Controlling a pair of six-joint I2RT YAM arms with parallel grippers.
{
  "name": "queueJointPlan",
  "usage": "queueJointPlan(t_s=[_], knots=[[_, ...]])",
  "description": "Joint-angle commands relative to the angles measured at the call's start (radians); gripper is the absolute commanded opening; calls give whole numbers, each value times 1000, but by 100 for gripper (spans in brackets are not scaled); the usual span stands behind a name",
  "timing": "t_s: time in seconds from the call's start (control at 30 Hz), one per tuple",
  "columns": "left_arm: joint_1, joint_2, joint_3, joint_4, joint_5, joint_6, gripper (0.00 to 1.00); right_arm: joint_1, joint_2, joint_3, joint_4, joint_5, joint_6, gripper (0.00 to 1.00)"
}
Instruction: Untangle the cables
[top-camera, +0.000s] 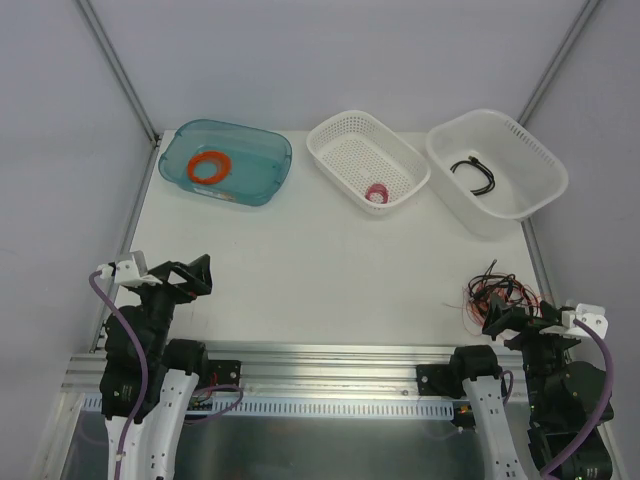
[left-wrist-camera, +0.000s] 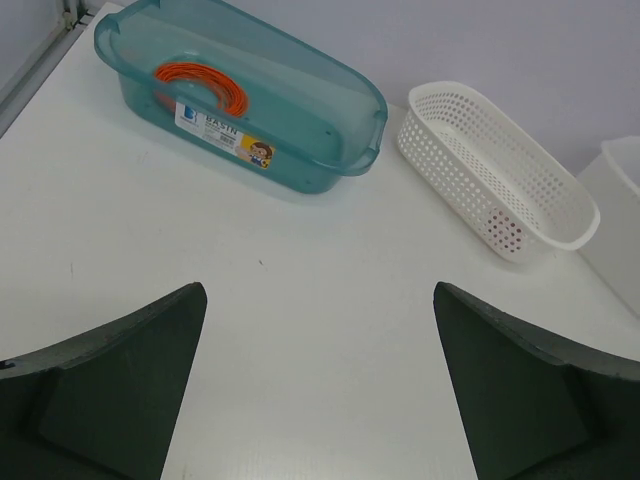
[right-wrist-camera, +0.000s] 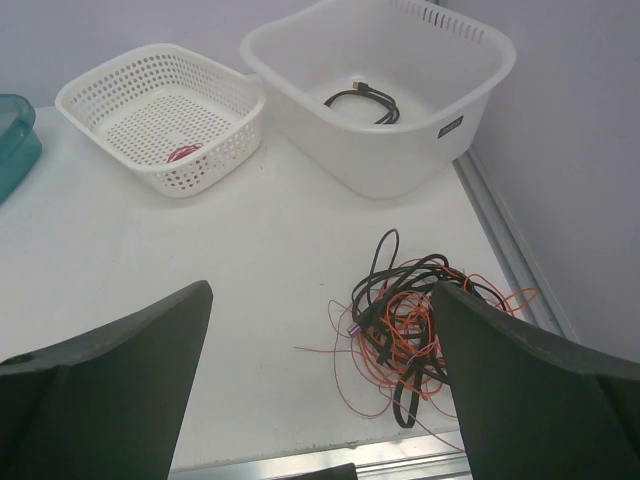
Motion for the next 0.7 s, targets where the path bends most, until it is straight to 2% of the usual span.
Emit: queueJointPlan(t_s=[0.0, 0.27, 0.37, 0.53, 0.67], knots=[[-8, -171, -8, 17, 5, -22, 99, -7, -190, 1, 9, -11, -14, 97], [-8, -164, -43, 16, 11, -82, 99, -15, -101, 30, -6, -109, -32, 97], [-8, -144, -48, 17, 15, -97, 99, -15, -30, 42, -8, -154, -11, 97], [-6, -99, -52, 19, 58, -128, 99, -16, 132, 50, 6, -138, 67, 97], [-8, -41, -67, 17, 80, -163, 99, -15, 250, 32, 15, -267, 93, 97]])
